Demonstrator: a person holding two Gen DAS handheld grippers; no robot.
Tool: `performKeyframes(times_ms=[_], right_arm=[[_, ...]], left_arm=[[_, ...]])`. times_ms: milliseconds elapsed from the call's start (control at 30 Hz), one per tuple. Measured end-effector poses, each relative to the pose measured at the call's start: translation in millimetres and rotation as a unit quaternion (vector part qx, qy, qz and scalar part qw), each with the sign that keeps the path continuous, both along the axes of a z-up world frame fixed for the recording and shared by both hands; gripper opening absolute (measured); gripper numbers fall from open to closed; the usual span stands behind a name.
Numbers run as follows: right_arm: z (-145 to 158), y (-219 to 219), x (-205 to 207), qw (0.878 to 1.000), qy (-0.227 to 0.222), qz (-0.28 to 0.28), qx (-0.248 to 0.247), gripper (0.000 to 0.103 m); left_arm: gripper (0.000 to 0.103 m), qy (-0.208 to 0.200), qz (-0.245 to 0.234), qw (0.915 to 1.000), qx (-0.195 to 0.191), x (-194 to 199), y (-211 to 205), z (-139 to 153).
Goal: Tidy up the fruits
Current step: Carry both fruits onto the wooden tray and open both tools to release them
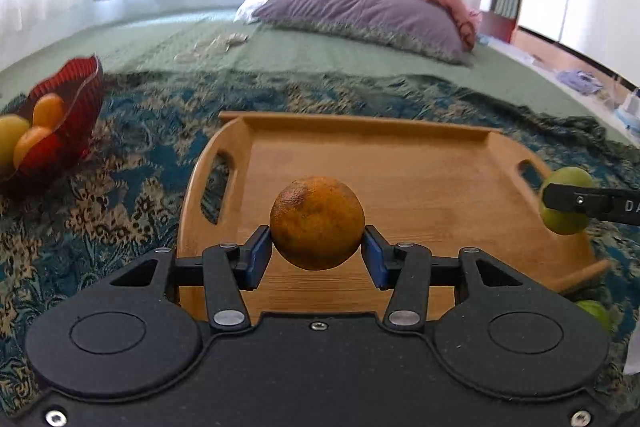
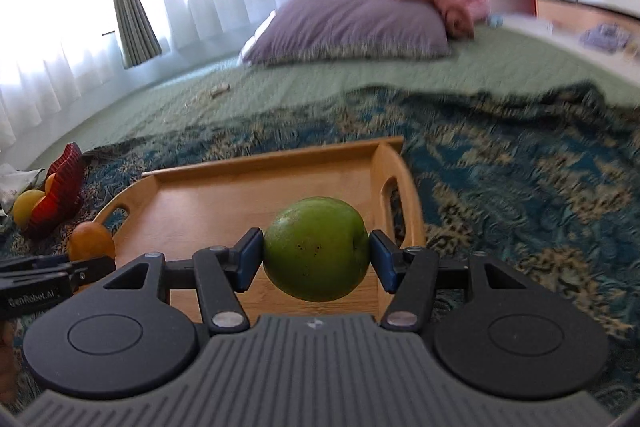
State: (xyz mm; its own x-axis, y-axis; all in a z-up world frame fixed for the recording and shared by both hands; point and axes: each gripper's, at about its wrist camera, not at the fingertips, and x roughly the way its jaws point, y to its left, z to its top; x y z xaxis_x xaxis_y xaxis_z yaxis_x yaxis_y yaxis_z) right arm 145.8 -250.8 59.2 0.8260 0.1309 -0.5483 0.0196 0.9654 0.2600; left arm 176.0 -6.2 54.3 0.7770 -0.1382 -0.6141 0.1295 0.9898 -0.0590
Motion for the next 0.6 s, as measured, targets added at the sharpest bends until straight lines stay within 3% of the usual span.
performKeyframes(times_ms=[167,600], right_arm=[[-15.1,-4.2,17.3,0.999,0.033,-0.015,0.016,0.061],[-19.5,6.5,25.4,0.999,0.037,-0.001,-0.02,0.061]], left_arm=[[0.047,0.02,0.012,0.9997,0.0,16.2,5.9,-12.4],[0.047,0.022,0.012,0.9996,0.009,27.6,4.4,-18.9]])
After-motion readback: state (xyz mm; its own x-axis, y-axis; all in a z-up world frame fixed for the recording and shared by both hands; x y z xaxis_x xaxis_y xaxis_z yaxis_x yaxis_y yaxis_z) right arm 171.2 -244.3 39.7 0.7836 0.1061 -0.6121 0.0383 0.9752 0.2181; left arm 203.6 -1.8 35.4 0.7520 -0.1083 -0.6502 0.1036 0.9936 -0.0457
